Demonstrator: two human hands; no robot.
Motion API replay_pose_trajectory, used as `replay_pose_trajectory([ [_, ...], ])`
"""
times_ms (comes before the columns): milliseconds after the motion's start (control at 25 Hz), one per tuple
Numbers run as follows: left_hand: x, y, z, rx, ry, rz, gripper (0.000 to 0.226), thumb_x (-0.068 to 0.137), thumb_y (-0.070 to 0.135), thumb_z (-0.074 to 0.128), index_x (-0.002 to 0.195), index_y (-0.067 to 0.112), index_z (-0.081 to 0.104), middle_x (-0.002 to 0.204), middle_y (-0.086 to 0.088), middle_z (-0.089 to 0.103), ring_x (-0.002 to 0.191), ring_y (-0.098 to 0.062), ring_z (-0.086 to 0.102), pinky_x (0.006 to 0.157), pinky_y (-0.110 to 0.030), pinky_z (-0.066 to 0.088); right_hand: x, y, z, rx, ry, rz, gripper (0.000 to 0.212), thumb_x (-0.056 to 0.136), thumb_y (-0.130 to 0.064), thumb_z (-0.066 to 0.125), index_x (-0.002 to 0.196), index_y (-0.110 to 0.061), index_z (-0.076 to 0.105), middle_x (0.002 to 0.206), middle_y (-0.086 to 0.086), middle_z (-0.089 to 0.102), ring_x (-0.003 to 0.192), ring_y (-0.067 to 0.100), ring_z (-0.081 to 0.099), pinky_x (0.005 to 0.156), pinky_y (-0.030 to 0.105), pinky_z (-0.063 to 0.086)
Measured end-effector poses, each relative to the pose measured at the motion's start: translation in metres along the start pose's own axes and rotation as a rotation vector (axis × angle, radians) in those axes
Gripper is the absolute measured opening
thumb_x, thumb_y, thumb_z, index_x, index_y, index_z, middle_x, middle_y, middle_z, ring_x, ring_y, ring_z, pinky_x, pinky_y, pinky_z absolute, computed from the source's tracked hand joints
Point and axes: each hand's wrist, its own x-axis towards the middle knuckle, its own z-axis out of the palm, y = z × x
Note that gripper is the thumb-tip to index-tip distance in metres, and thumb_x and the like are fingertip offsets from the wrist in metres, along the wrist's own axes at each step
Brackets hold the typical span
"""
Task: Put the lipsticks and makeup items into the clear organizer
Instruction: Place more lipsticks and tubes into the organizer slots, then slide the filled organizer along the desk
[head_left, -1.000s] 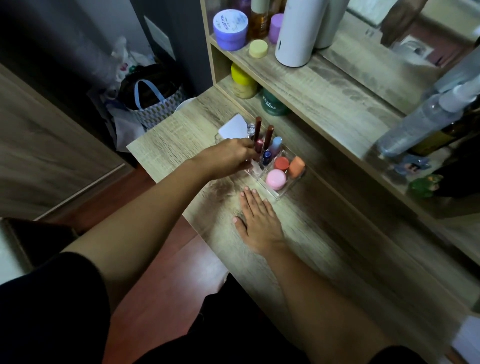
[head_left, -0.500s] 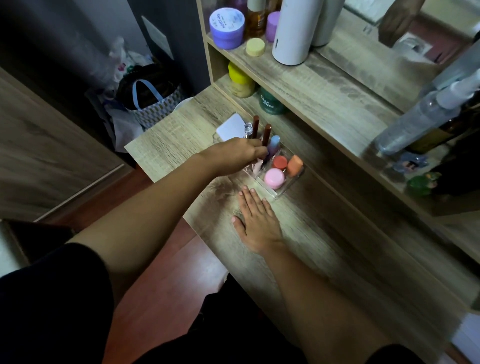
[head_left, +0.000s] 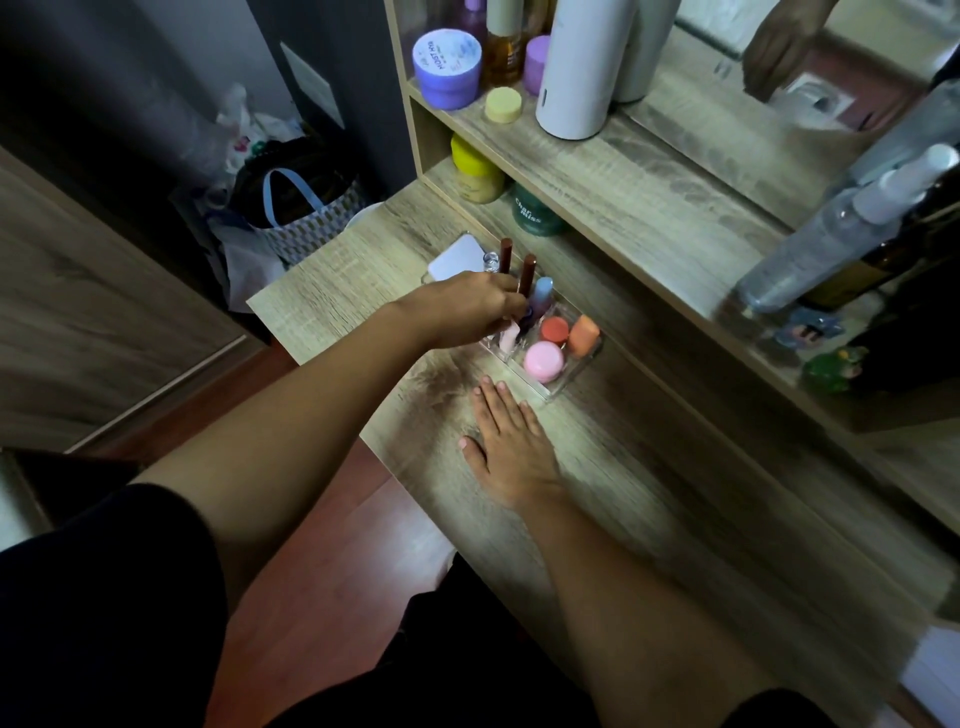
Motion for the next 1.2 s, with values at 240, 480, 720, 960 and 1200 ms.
replay_pose_trajectory([
  [240, -0.023, 0.002, -0.004, -0.156, 0.200, -0.078, 0.029, 0.083, 0.006, 0.055, 0.111, 0.005, 0.061, 0.108, -0.016, 0.063, 0.096, -0.030, 0.060, 0.081, -0.038, 0.048, 0.000, -0.017, -0.021, 0.038, 0.119, 0.075, 0.051, 0.089, -0.039, 0.048, 0.132, -0.013, 0.043, 0.138, 0.010, 0.049, 0.130, 0.026, 0.043, 0.104, 0.039, 0.037],
  [480, -0.053, -0.015, 0.018, -0.319, 0.567, -0.546, 0.020, 0.080, 0.005, 0.051, 0.093, -0.002, 0.064, 0.092, -0.024, 0.067, 0.083, -0.035, 0.062, 0.072, -0.036, 0.045, -0.005, -0.035, -0.034, 0.231, 0.283, 0.604, 0.038, 0.082, -0.032, 0.059, 0.111, -0.008, 0.051, 0.121, 0.014, 0.052, 0.117, 0.029, 0.046, 0.093, 0.039, 0.041],
  [720, -0.045, -0.043, 0.045, -0.428, 0.302, -0.839, 0.044, 0.088, 0.009, 0.051, 0.128, -0.008, 0.046, 0.129, -0.031, 0.054, 0.118, -0.040, 0.052, 0.100, -0.042, 0.041, 0.008, -0.028, -0.040, 0.433, 0.425, 0.989, 0.076, 0.071, -0.038, 0.074, 0.126, -0.003, 0.036, 0.131, 0.018, 0.044, 0.122, 0.032, 0.043, 0.097, 0.040, 0.042],
  [960, -0.027, -0.050, 0.051, -0.601, 0.157, -0.885, 0.050, 0.088, 0.007, 0.048, 0.135, -0.004, 0.034, 0.135, -0.031, 0.047, 0.125, -0.043, 0.045, 0.101, -0.042, 0.039, 0.026, -0.011, -0.042, 0.645, 0.480, 0.865, 0.105, 0.070, -0.022, 0.080, 0.145, 0.003, 0.011, 0.153, 0.023, 0.023, 0.142, 0.033, 0.024, 0.116, 0.033, 0.021],
  [1200, -0.022, -0.057, 0.052, -0.785, 0.163, -0.861, 0.058, 0.082, 0.003, 0.047, 0.138, 0.012, 0.038, 0.132, -0.023, 0.054, 0.122, -0.039, 0.050, 0.102, -0.046, 0.043, 0.036, -0.011, -0.043, 0.761, 0.590, 0.863, 0.099, 0.071, -0.012, 0.079, 0.148, -0.007, 0.016, 0.144, 0.022, 0.044, 0.129, 0.034, 0.046, 0.103, 0.026, 0.030],
])
